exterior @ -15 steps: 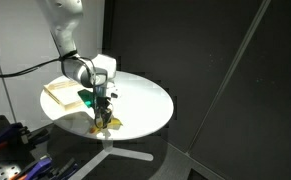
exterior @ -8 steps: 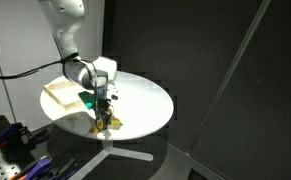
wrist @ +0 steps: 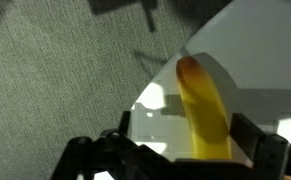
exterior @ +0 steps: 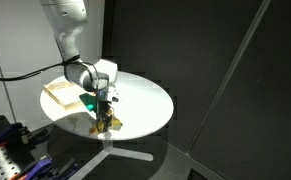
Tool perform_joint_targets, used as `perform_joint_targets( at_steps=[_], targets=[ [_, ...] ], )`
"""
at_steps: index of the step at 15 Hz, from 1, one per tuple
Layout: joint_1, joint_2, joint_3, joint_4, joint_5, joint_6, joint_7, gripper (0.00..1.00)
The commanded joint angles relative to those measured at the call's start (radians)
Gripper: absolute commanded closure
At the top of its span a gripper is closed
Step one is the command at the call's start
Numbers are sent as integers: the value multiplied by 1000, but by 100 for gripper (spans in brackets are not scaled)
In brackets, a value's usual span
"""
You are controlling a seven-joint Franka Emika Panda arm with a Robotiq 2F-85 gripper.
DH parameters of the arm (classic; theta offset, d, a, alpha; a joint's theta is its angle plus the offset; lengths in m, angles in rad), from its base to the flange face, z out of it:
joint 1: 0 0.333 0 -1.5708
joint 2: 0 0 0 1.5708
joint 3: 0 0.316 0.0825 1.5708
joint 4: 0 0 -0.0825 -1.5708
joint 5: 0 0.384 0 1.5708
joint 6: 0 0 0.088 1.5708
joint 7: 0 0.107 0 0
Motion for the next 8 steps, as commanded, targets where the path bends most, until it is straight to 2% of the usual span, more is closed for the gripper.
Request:
perform_joint_targets(
  at_steps=[1, 5, 6, 7, 8],
  targets=[
    [9, 16, -13, 18, 10, 6, -23, 0],
    [12, 23, -18, 24, 9, 6, -18, 0],
    [14, 25, -19, 26, 8, 5, -17, 25],
    [16, 26, -22, 26, 5, 7, -16, 26],
    [17, 27, -23, 28, 6, 5, -15, 34]
  ],
)
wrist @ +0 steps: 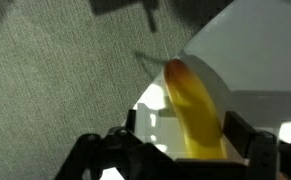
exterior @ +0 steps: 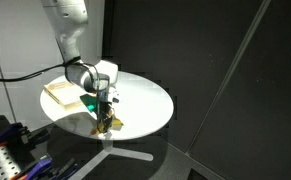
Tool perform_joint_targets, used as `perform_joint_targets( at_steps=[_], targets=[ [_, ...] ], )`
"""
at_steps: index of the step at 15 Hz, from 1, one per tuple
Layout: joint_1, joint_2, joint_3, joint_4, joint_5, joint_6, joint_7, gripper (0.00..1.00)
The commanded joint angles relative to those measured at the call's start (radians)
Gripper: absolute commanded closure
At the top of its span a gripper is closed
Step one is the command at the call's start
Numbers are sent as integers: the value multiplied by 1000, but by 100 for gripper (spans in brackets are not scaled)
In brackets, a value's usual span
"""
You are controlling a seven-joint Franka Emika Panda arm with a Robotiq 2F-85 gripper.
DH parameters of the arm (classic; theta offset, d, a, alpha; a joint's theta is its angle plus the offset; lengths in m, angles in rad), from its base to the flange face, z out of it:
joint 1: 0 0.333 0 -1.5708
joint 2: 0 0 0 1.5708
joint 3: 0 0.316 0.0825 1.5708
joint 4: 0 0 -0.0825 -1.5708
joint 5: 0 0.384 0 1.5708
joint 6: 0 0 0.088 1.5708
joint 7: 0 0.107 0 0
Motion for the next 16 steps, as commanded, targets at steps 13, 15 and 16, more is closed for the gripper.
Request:
perform_joint_targets(
  at_steps=[13, 15, 16],
  targets=[
    [80, -20, -84, 27, -22, -19, 18, 87],
    [84, -35, -86, 28, -20, -39, 15, 87],
    [85, -45, -85, 28, -19, -53, 13, 87]
  ],
)
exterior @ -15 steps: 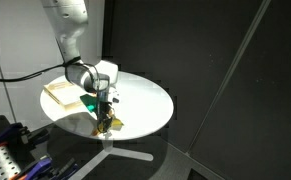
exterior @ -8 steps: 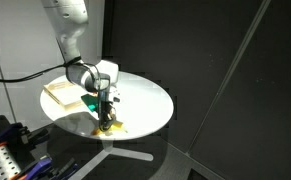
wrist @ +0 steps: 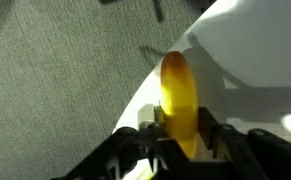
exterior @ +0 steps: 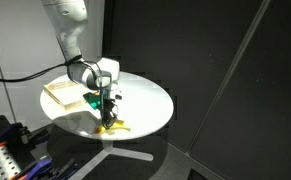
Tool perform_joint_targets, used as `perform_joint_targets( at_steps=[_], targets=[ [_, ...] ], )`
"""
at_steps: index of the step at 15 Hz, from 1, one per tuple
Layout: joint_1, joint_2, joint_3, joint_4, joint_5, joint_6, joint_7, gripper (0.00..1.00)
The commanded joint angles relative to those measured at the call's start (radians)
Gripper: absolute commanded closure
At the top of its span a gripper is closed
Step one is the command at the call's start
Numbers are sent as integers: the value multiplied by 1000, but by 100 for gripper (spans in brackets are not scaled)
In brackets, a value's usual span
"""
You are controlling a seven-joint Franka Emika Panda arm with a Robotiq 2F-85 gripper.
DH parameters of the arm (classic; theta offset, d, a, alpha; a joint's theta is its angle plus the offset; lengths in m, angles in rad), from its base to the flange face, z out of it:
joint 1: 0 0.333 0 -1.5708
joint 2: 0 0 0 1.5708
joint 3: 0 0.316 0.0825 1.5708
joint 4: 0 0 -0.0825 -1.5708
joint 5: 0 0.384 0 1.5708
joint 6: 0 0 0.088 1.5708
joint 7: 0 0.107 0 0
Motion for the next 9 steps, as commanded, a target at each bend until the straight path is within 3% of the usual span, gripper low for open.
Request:
perform_joint_targets(
  at_steps=[1, 9],
  targets=[
    [13, -59, -9, 0, -14, -76, 7, 87],
    [1, -174, 36, 3, -17, -245, -4, 87]
  ],
)
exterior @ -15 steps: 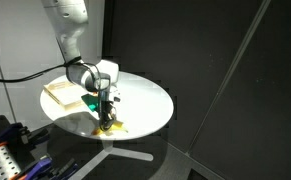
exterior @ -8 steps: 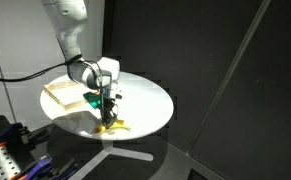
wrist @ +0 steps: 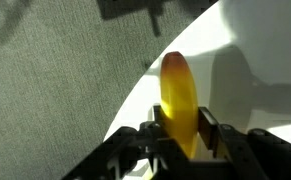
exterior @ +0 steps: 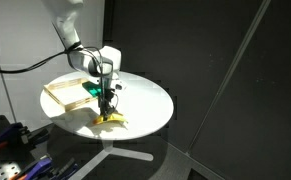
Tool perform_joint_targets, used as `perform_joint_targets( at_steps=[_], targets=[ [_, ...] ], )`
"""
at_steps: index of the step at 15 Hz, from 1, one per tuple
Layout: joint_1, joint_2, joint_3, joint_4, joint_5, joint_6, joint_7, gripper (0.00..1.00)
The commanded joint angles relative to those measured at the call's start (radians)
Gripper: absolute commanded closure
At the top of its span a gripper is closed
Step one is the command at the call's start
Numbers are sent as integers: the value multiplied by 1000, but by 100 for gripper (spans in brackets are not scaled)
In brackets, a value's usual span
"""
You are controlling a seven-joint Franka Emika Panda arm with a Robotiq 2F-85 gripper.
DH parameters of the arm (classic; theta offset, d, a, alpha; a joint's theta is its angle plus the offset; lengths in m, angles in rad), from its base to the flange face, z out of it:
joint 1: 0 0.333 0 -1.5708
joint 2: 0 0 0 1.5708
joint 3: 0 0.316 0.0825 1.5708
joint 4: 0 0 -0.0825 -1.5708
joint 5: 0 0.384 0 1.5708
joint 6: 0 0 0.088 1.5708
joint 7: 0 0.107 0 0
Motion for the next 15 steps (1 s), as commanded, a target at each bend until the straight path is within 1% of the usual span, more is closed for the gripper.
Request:
perform_joint_targets(
  at_steps=[1, 8, 15],
  targets=[
    [-11, -71, 28, -10, -16, -59, -8, 87],
    [-10, -123, 98, -8, 2, -99, -26, 87],
    [16, -151, 143, -13, -17, -105, -10, 87]
  ],
)
